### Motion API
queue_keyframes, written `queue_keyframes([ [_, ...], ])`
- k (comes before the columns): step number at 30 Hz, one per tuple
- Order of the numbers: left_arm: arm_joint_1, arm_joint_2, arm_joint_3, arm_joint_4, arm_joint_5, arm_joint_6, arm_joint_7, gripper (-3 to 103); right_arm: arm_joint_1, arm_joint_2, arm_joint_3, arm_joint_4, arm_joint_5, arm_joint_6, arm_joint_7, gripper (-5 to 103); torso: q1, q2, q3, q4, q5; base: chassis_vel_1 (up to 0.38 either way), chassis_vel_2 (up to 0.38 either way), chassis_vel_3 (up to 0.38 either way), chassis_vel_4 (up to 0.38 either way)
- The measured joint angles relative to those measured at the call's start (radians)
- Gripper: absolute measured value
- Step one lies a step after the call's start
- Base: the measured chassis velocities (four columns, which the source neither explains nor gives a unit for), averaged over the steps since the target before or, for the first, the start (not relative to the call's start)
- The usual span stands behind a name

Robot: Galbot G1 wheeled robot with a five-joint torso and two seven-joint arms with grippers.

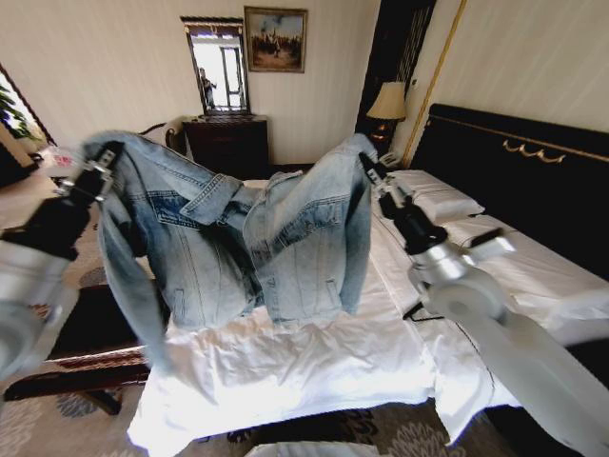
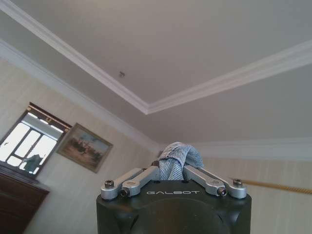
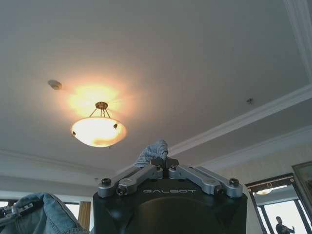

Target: Pick up the clothes from the bed and hang them on the clothes hanger.

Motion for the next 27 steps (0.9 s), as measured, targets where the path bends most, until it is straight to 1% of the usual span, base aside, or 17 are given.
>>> queue_keyframes([
  [3, 0.042, -0.003, -0.109, -0.012, -0.149, 0.001, -0.038, 3, -0.018, -0.027, 0.064, 0.085, 0.041, -0.009, 0.074, 1, 0.000, 0.000, 0.000, 0.0002, -0.0004, 0.000, 0.000, 0.000, 0.000],
  [4, 0.065, -0.009, -0.170, -0.012, -0.249, 0.001, -0.059, 3, -0.020, -0.041, 0.099, 0.141, 0.066, -0.024, 0.132, 1, 0.000, 0.000, 0.000, 0.0003, -0.0003, 0.000, 0.000, 0.000, 0.000],
  [5, 0.065, -0.009, -0.170, -0.012, -0.249, 0.001, -0.059, 3, -0.020, -0.041, 0.099, 0.141, 0.066, -0.024, 0.132, 1, 0.000, 0.000, 0.000, 0.0003, -0.0003, 0.000, 0.000, 0.000, 0.000],
  [7, 0.086, -0.034, -0.196, -0.012, -0.319, 0.001, -0.076, 3, -0.017, -0.054, 0.128, 0.191, 0.099, -0.052, 0.218, 1, 0.000, 0.000, 0.000, 0.0003, -0.0004, 0.000, 0.000, 0.000, 0.000],
  [8, 0.096, -0.065, -0.177, -0.010, -0.329, 0.001, -0.084, 3, -0.014, -0.058, 0.129, 0.201, 0.111, -0.079, 0.278, 1, 0.000, 0.000, 0.000, 0.0005, -0.0007, 0.000, 0.000, 0.000, 0.000],
  [9, 0.096, -0.065, -0.177, -0.010, -0.329, 0.001, -0.084, 3, -0.014, -0.058, 0.129, 0.201, 0.111, -0.079, 0.278, 1, 0.000, 0.000, 0.000, 0.0005, -0.0007, 0.000, 0.000, 0.000, 0.000],
  [11, 0.102, -0.114, -0.104, -0.009, -0.311, 0.000, -0.097, 3, -0.012, -0.054, 0.103, 0.198, 0.107, -0.126, 0.345, 1, 0.000, 0.000, 0.000, 0.0003, -0.0007, 0.000, 0.000, 0.000, 0.000],
  [13, 0.097, -0.199, 0.039, -0.006, -0.281, 0.015, -0.118, 3, -0.010, -0.022, 0.004, 0.105, 0.076, -0.206, 0.416, 1, 0.000, 0.000, 0.000, 0.0002, -0.0007, 0.000, 0.000, 0.000, 0.000],
  [14, 0.097, -0.199, 0.039, -0.006, -0.281, 0.015, -0.118, 3, -0.010, -0.022, 0.004, 0.105, 0.076, -0.206, 0.416, 1, 0.000, 0.000, 0.000, 0.0002, -0.0007, 0.000, 0.000, 0.000, 0.000],
  [15, 0.091, -0.221, 0.096, -0.003, -0.273, 0.027, -0.124, 3, -0.007, -0.008, -0.045, 0.068, 0.068, -0.239, 0.445, 1, 0.000, 0.000, 0.000, 0.0003, -0.0004, 0.000, 0.000, 0.000, 0.000],
  [17, 0.073, -0.265, 0.252, 0.068, -0.222, 0.075, -0.137, 3, 0.003, 0.033, -0.173, -0.034, 0.058, -0.312, 0.529, 1, 0.000, 0.000, 0.000, 0.0005, 0.0004, 0.000, 0.000, 0.000, 0.000],
  [19, 0.045, -0.301, 0.426, 0.258, -0.072, 0.123, -0.139, 3, 0.019, 0.093, -0.329, -0.176, 0.044, -0.369, 0.585, 1, 0.001, 0.000, 0.000, 0.0002, 0.0004, 0.000, 0.000, 0.000, 0.000],
  [20, 0.045, -0.301, 0.426, 0.258, -0.072, 0.123, -0.139, 3, 0.019, 0.093, -0.329, -0.176, 0.044, -0.369, 0.585, 1, 0.001, 0.000, 0.000, 0.0002, 0.0004, 0.000, 0.000, 0.000, 0.000],
  [21, 0.032, -0.313, 0.486, 0.331, -0.008, 0.132, -0.135, 3, 0.023, 0.113, -0.379, -0.235, 0.034, -0.386, 0.596, 1, 0.001, 0.000, 0.000, 0.0002, 0.0003, 0.000, 0.000, 0.000, 0.000],
  [22, -0.003, -0.352, 0.609, 0.498, 0.151, 0.154, -0.117, 3, 0.027, 0.154, -0.480, -0.349, -0.006, -0.403, 0.604, 1, 0.001, 0.000, 0.001, 0.0003, -0.0014, 0.000, 0.000, 0.000, 0.000],
  [24, -0.015, -0.367, 0.634, 0.542, 0.192, 0.156, -0.111, 3, 0.027, 0.169, -0.513, -0.385, -0.026, -0.406, 0.604, 1, 0.001, -0.001, 0.001, 0.0004, -0.0013, 0.000, 0.000, 0.000, 0.000],
  [27, -0.084, -0.473, 0.703, 0.740, 0.345, 0.152, -0.085, 3, 0.013, 0.227, -0.613, -0.508, -0.137, -0.400, 0.601, 1, 0.001, -0.001, 0.001, 0.0003, -0.0005, 0.000, 0.000, 0.000, 0.000],
])
